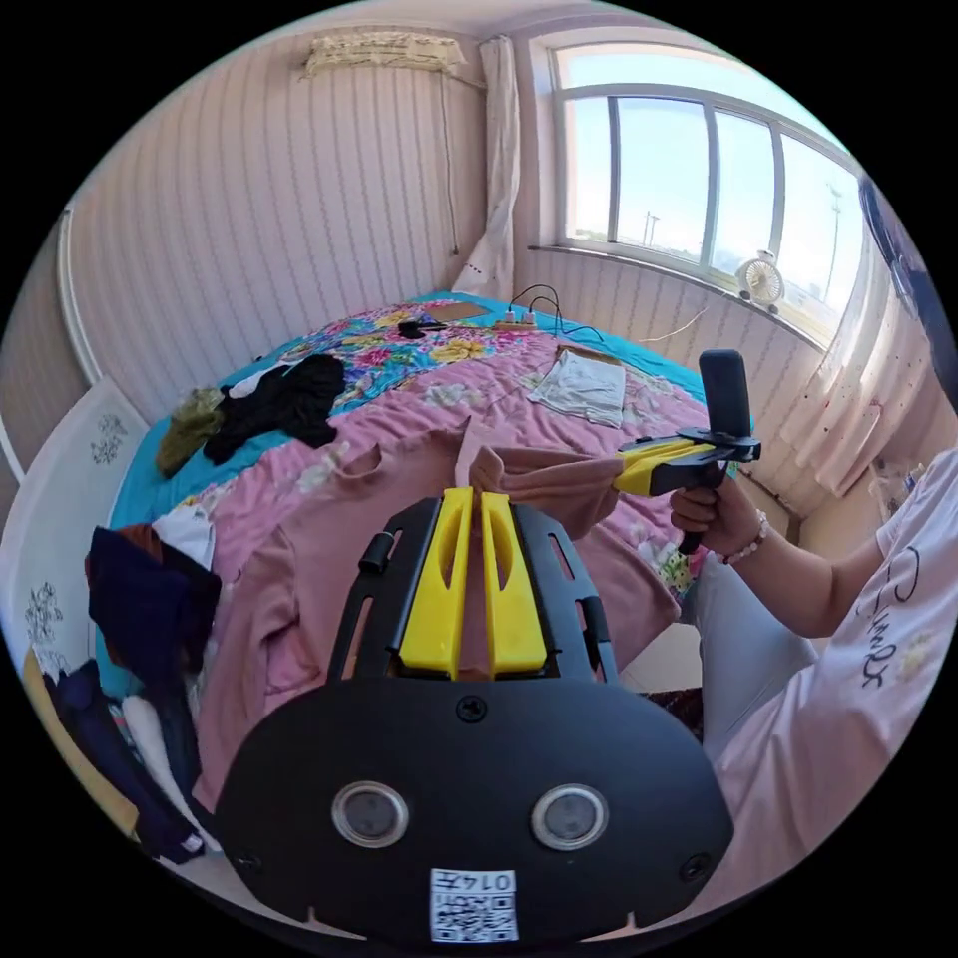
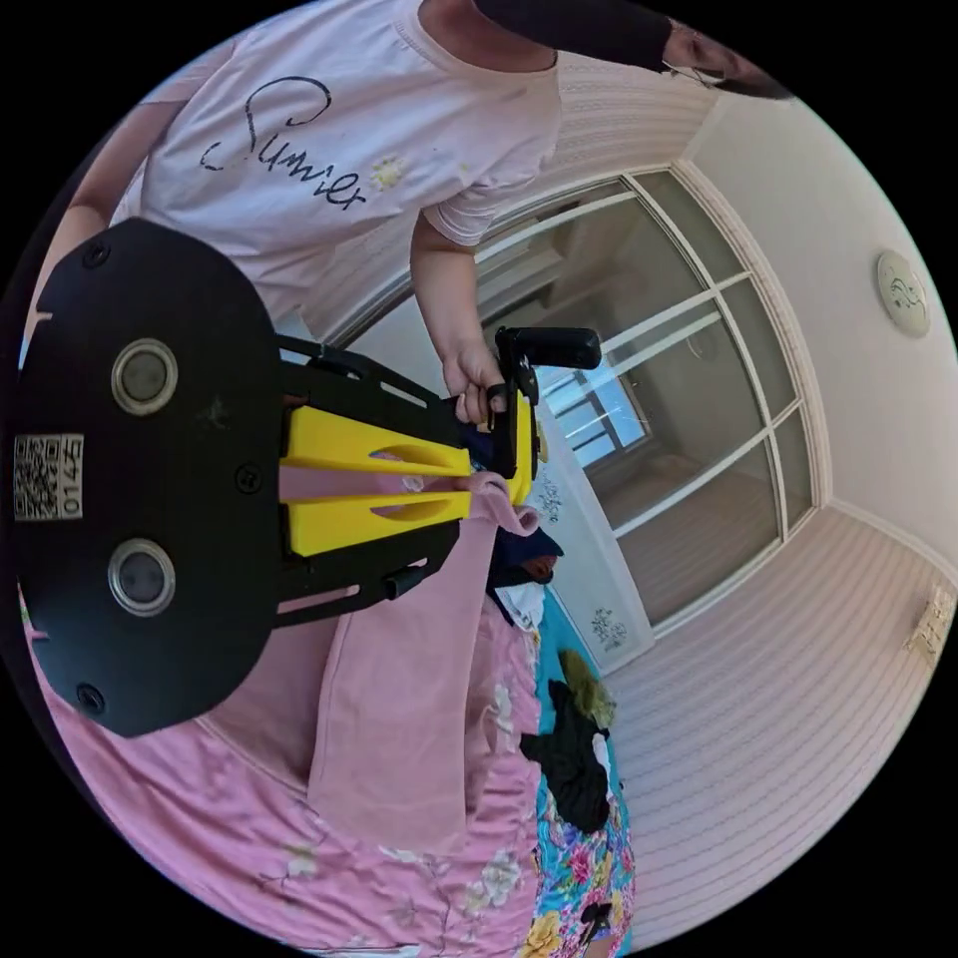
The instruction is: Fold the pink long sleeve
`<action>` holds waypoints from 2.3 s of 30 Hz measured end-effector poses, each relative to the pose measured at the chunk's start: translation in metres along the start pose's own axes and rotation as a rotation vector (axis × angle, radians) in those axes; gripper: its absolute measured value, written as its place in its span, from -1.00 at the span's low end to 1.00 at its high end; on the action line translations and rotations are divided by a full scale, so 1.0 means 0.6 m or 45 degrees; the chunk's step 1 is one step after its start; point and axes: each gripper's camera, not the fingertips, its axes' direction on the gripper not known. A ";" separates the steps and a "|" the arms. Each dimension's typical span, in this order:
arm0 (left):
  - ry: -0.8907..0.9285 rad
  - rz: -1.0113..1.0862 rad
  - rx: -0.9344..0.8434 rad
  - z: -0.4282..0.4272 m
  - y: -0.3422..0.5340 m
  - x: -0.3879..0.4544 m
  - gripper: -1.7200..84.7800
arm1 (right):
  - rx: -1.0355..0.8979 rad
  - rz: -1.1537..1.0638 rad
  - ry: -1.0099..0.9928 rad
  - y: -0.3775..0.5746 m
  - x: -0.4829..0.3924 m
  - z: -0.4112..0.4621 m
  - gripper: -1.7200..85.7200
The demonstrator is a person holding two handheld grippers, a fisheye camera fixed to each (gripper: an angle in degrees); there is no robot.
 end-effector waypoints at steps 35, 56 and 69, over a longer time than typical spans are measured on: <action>0.220 -0.240 -0.305 0.345 -0.095 -0.377 -0.79 | -0.676 0.491 0.956 0.017 0.453 0.483 -0.66; 0.367 -0.138 -0.449 0.489 -0.183 -0.379 -0.86 | -0.151 0.931 0.576 0.167 0.663 0.385 -0.87; 0.207 -0.223 -0.292 0.061 0.204 -0.418 -0.80 | -0.321 0.640 0.681 0.201 0.502 0.447 -0.84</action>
